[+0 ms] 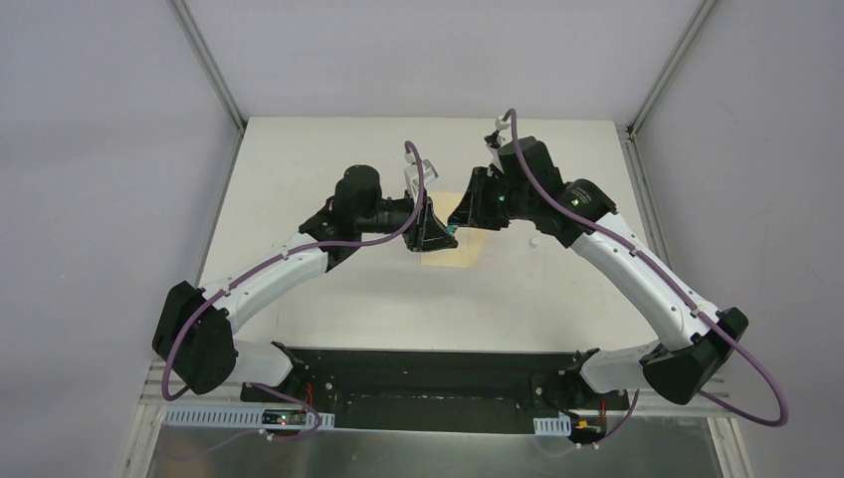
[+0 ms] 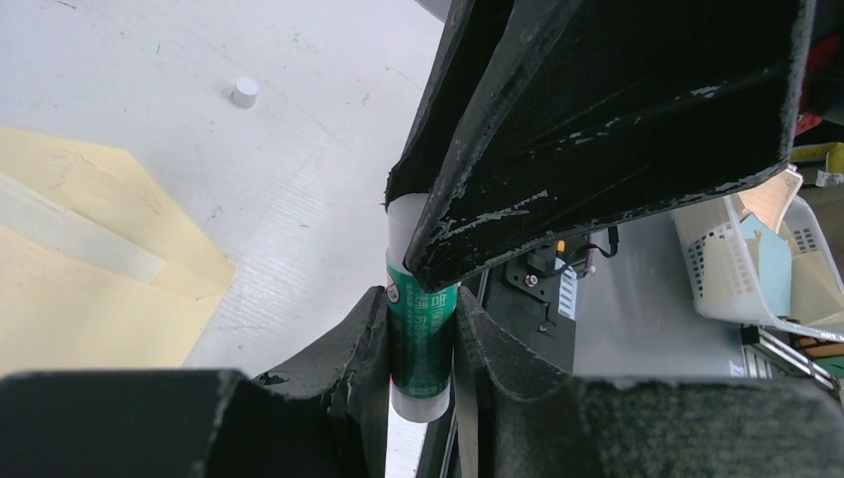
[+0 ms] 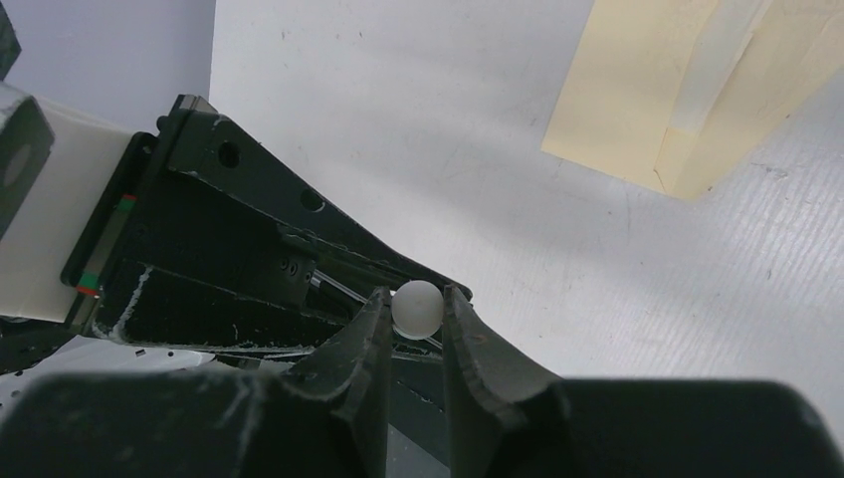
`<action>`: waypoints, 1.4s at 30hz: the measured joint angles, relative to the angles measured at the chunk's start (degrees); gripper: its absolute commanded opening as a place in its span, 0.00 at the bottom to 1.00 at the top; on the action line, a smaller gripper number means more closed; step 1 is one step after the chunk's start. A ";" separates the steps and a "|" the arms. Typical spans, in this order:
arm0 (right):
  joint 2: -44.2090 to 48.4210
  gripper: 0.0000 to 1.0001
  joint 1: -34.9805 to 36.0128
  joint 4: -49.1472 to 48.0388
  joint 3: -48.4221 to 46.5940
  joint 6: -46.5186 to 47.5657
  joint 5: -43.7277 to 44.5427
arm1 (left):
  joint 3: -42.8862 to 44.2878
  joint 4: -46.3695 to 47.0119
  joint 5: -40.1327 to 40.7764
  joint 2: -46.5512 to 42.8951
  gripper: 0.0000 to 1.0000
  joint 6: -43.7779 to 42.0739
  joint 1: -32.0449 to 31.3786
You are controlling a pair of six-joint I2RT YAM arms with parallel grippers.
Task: Place the letter into the envelope and seal it
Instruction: Adjust the solid glue.
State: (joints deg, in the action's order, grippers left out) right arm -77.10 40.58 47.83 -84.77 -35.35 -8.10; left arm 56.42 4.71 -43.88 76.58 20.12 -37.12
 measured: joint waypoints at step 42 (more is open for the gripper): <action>-1.09 0.62 2.45 5.57 -3.30 4.20 8.46 | -3.13 11.72 -2.19 3.04 0.00 12.13 0.00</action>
State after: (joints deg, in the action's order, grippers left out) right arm -78.19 43.03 53.41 -88.07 -31.16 0.36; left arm 53.30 16.43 -46.06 79.61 32.25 -37.12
